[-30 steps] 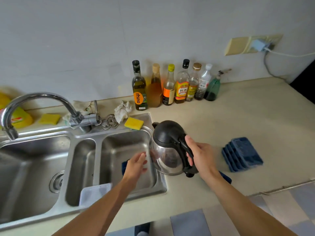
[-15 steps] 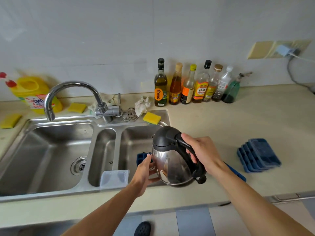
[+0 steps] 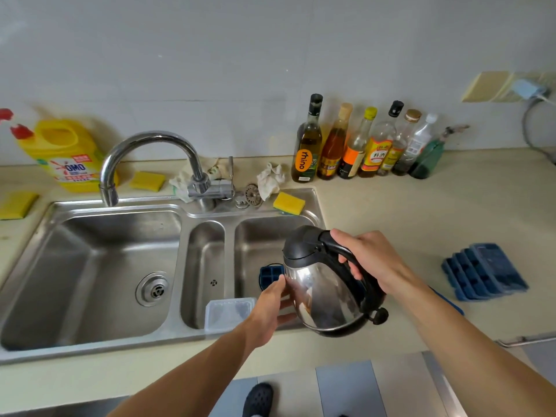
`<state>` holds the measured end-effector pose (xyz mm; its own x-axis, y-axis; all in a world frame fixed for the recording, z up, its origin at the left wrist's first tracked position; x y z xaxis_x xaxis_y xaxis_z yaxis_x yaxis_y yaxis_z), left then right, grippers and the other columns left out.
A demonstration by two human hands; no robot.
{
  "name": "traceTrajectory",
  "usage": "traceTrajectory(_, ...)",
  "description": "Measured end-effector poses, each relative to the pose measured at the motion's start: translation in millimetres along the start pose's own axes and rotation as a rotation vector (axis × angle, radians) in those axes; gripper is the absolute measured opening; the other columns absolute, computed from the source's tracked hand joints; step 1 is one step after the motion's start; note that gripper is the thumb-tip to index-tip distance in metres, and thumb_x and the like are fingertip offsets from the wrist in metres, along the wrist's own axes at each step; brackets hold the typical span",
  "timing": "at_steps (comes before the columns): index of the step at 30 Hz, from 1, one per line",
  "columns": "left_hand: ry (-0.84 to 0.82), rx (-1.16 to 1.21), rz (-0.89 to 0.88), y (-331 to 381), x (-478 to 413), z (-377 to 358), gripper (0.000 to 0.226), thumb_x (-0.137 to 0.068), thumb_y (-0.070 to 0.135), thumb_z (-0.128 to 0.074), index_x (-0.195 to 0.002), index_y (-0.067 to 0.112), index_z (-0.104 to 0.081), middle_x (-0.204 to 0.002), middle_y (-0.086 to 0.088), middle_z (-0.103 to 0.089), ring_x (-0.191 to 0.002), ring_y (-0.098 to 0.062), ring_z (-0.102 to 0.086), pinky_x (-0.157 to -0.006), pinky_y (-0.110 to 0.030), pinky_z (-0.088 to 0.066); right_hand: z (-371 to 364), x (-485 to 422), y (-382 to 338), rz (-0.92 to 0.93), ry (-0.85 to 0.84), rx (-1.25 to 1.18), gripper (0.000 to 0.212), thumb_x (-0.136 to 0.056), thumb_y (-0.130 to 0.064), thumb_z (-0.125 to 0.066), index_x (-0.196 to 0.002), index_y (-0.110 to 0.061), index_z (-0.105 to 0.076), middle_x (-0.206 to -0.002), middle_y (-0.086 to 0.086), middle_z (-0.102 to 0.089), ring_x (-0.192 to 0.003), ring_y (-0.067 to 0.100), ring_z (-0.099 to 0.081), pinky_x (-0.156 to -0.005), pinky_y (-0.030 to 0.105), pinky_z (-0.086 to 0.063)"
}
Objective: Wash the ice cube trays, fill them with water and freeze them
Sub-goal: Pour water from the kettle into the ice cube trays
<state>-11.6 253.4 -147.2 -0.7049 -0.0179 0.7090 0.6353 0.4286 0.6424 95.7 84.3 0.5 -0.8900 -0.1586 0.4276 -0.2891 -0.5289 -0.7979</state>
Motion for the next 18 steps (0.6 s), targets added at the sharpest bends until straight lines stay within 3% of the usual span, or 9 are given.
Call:
traceTrajectory(4,-0.029,0.053,0.038,0.9,6.8,3.9,0.051,-0.11,0.042,-0.032,-0.108,0.009,-0.07,-0.108,-0.009,-0.077,-0.107,-0.028,-0.07,-0.103,-0.05,-0.051,-9.6,-1.0,-7.3,-0.024,-0.011,0.025,0.061,-0.091,-0.056,-0.065,-0.072,0.002,-0.071,-0.045,0.001,-0.055,-0.041,0.018,-0.046,-0.047,0.021,-0.043)
traceTrajectory(7,-0.032,0.057,0.053,0.1,7.9,8.9,0.051,-0.11,0.042,-0.032,-0.116,0.006,-0.069,-0.11,-0.01,-0.077,-0.111,-0.03,-0.068,-0.103,-0.05,-0.052,-15.3,-1.7,-9.9,-0.031,-0.016,0.042,0.063,-0.092,-0.057,-0.064,-0.076,0.004,-0.073,-0.045,0.002,-0.054,-0.04,0.018,-0.046,-0.047,0.022,-0.043)
traceTrajectory(12,-0.038,0.031,0.074,0.5,5.6,17.5,0.052,-0.109,0.043,-0.033,-0.119,0.009,-0.07,-0.108,-0.01,-0.077,-0.107,-0.029,-0.07,-0.088,-0.042,-0.059,-21.7,-4.9,-12.4,-0.065,-0.015,0.068,0.065,-0.092,-0.06,-0.063,-0.078,0.002,-0.074,-0.046,0.006,-0.053,-0.041,0.018,-0.047,-0.051,0.025,-0.044)
traceTrajectory(18,-0.022,0.027,0.095,2.0,3.9,21.3,0.047,-0.109,0.042,-0.036,-0.118,0.01,-0.069,-0.113,-0.014,-0.074,-0.109,-0.031,-0.068,-0.093,-0.044,-0.058,-26.4,-6.5,-15.0,-0.089,-0.006,0.077,0.064,-0.091,-0.058,-0.064,-0.078,0.003,-0.073,-0.045,0.006,-0.052,-0.04,0.018,-0.046,-0.047,0.022,-0.043)
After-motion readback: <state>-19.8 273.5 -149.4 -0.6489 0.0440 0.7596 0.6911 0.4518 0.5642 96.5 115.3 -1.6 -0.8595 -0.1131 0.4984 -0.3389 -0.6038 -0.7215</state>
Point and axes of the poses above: each hand's wrist, its own x-axis away from the middle knuckle, its own z-axis out of the back of the hand, y = z × x, the point moved 3 cm from there along -x, towards the middle knuckle
